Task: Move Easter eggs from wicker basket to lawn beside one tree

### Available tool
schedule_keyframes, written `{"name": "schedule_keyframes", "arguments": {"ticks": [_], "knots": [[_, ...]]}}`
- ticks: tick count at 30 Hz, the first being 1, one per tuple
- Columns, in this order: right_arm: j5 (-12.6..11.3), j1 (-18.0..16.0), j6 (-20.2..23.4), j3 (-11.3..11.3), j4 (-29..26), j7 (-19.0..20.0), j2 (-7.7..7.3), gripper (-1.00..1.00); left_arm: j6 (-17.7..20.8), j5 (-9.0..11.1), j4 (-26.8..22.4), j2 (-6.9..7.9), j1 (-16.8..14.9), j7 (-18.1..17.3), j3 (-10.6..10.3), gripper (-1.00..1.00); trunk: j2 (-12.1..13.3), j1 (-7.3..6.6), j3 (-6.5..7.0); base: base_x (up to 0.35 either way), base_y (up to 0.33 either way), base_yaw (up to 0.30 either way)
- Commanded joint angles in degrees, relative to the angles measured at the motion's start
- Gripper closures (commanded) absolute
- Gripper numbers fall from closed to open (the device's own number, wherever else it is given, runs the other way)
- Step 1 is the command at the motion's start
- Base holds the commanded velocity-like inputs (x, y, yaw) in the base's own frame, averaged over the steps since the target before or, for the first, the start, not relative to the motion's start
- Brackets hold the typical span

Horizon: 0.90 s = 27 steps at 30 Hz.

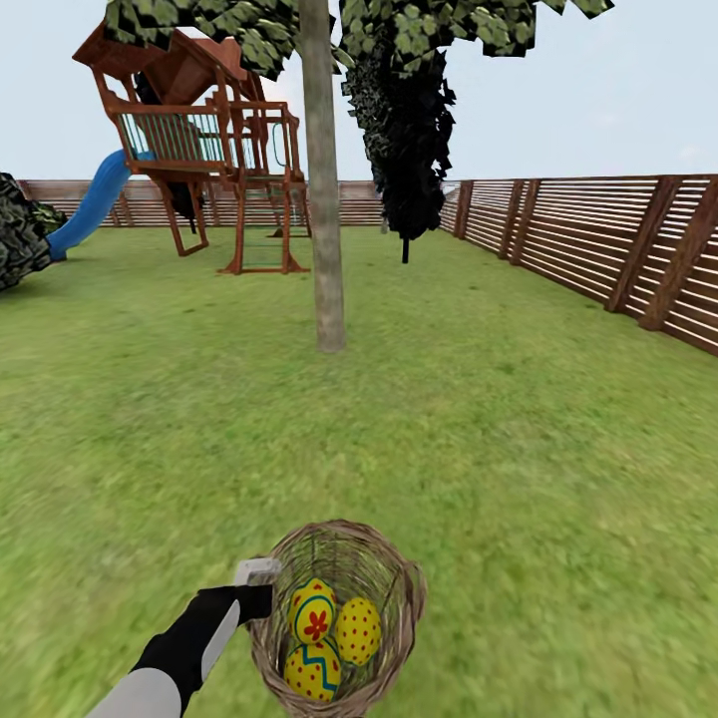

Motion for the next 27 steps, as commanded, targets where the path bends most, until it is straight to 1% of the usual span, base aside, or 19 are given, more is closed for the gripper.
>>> {"name": "schedule_keyframes", "arguments": {"ticks": [1,4,9,14,23,27], "knots": [[0.6,0.0,0.1,-0.5,-0.1,0.0,0.02,-1.0,0.3,0.6,-0.1,-0.03,0.0,0.0,0.2,1.0,0.4,-0.2,0.13,0.331,0.0,0.0],[0.5,0.0,-0.9,-0.6,-0.1,0.1,0.0,-1.0,0.3,0.6,-0.1,-0.03,0.0,0.0,0.2,1.0,1.6,-0.85,0.67,0.331,0.0,0.037],[0.3,0.0,-1.0,-0.6,0.0,0.0,0.02,-1.0,0.4,0.6,-0.1,-0.04,0.0,0.0,0.2,1.0,3.6,-1.95,1.57,0.331,0.0,0.261],[0.5,0.1,-1.5,-0.6,1.1,0.0,0.02,-1.0,0.3,0.6,-0.1,-0.08,0.0,0.0,0.2,1.0,5.6,-3.05,2.47,0.331,0.0,0.041],[0.6,0.1,-1.9,-0.6,1.2,0.0,0.02,-1.0,0.3,0.6,-0.1,-0.09,0.0,0.0,0.2,1.0,9.2,-5.03,4.08,0.331,0.0,0.271],[0.6,0.1,-1.9,-0.6,1.1,0.0,0.02,-1.0,0.3,0.6,-0.1,-0.09,0.0,0.0,0.2,1.0,10.8,-5.91,4.8,0.331,0.0,0.03]]}}
